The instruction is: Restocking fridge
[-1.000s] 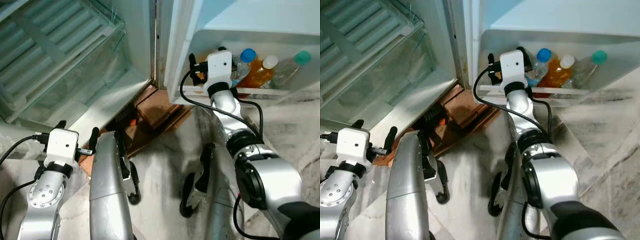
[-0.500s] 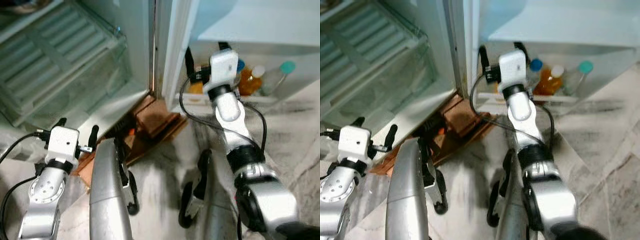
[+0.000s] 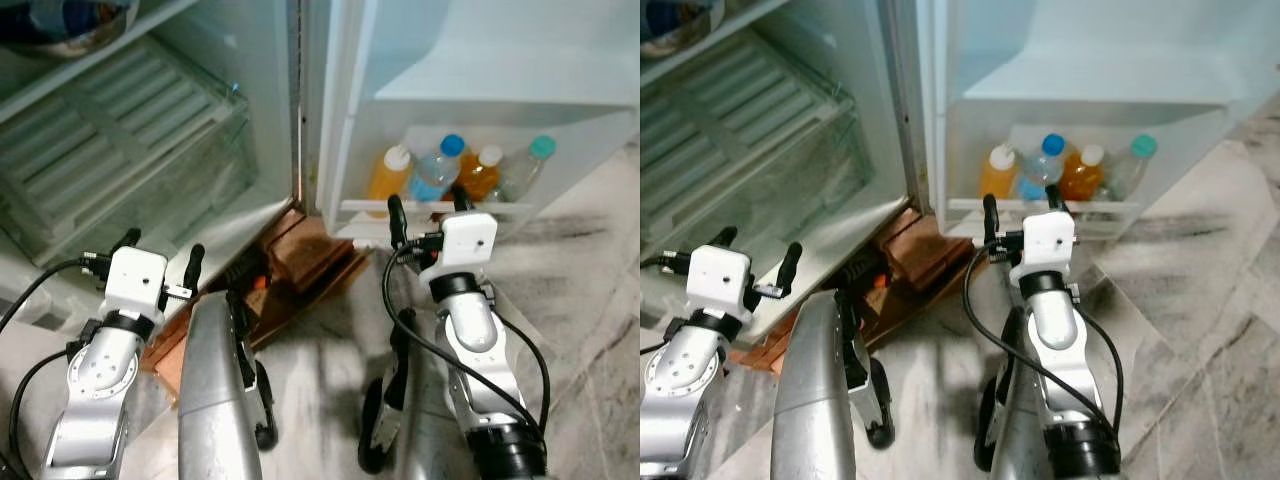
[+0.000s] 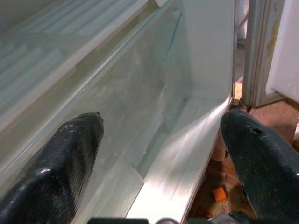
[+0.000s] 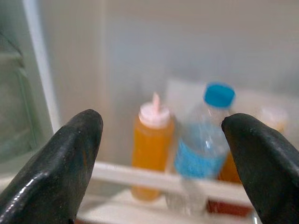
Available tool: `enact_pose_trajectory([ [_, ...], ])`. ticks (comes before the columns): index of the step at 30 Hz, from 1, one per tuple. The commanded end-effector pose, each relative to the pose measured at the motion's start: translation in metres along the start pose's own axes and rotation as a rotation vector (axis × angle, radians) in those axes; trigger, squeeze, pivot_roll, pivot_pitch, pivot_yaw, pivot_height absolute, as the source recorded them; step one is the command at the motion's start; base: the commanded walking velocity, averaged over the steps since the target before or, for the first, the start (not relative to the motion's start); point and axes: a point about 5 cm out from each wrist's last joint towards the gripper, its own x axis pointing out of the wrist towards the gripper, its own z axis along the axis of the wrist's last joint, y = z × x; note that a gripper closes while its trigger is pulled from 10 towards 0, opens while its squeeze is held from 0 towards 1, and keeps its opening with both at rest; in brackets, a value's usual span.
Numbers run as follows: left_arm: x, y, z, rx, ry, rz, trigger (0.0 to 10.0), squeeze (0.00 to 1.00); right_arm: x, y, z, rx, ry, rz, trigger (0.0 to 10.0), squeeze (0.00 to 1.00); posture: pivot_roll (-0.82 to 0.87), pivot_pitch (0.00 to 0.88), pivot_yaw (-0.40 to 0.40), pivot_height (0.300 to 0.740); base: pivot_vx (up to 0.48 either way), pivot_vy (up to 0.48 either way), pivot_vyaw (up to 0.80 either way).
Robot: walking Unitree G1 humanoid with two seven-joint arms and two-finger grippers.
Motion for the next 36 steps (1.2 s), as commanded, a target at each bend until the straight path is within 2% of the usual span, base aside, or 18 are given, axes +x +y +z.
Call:
enact_pose_trajectory([
  [1, -0.003, -0.007, -0.009, -0.027, 0.027, -0.012, 10.0, 0.0, -0.006, -0.004, -0.001, 0.011, 0.02, -0.003, 10.0, 0.0, 0.08, 0.191, 0.007, 0.516, 0.0, 0.0, 0.0],
  [3, -0.001, -0.016, -0.01, -0.035, 0.024, -0.043, 10.0, 0.0, -0.009, -0.006, -0.001, 0.034, 0.034, -0.015, 10.0, 0.0, 0.08, 0.169, -0.005, 0.52, 0.0, 0.0, 0.0],
  [7, 0.002, -0.021, -0.007, -0.039, 0.007, -0.06, 10.0, 0.0, -0.01, -0.013, -0.003, 0.057, 0.056, -0.052, 10.0, 0.0, 0.09, 0.143, -0.026, 0.543, 0.0, 0.0, 0.0],
  [10, 0.0, -0.017, -0.011, -0.04, 0.017, -0.036, 10.0, 0.0, -0.016, -0.015, -0.013, 0.051, 0.112, -0.076, 10.0, 0.0, 0.08, 0.11, -0.042, 0.562, 0.0, 0.0, 0.0],
  [11, -0.002, -0.013, -0.017, -0.053, 0.036, -0.012, 10.0, 0.0, -0.02, -0.011, -0.018, 0.047, 0.136, -0.059, 10.0, 0.0, 0.07, 0.099, -0.045, 0.572, 0.0, 0.0, 0.0],
  [14, -0.003, -0.012, -0.021, -0.061, 0.047, 0.0, 10.0, 0.0, -0.022, -0.006, -0.018, 0.031, 0.133, -0.033, 10.0, 0.0, 0.07, 0.086, -0.043, 0.586, 0.0, 0.0, 0.0],
  [18, 0.0, -0.019, -0.019, -0.071, 0.033, -0.019, 10.0, 0.0, -0.021, -0.008, -0.021, 0.04, 0.149, -0.054, 10.0, 0.0, 0.07, 0.073, -0.038, 0.606, 0.0, 0.0, 0.0],
  [25, 0.013, -0.026, -0.016, -0.101, 0.014, -0.037, 10.0, 0.0, -0.009, -0.016, -0.026, 0.032, 0.158, -0.09, 10.0, 0.0, 0.06, 0.037, -0.033, 0.654, 0.0, 0.0, 0.0],
  [32, 0.018, -0.034, -0.015, -0.08, 0.006, -0.065, 10.0, 0.0, -0.01, -0.025, -0.038, 0.066, 0.234, -0.158, 10.0, 0.0, 0.05, 0.013, -0.034, 0.692, 0.0, 0.0, 0.0],
  [36, 0.02, -0.037, -0.018, -0.066, 0.009, -0.066, 10.0, 0.0, -0.017, -0.031, -0.047, 0.089, 0.286, -0.193, 10.0, 0.0, 0.05, 0.0, -0.039, 0.716, 0.0, 0.0, 0.0],
])
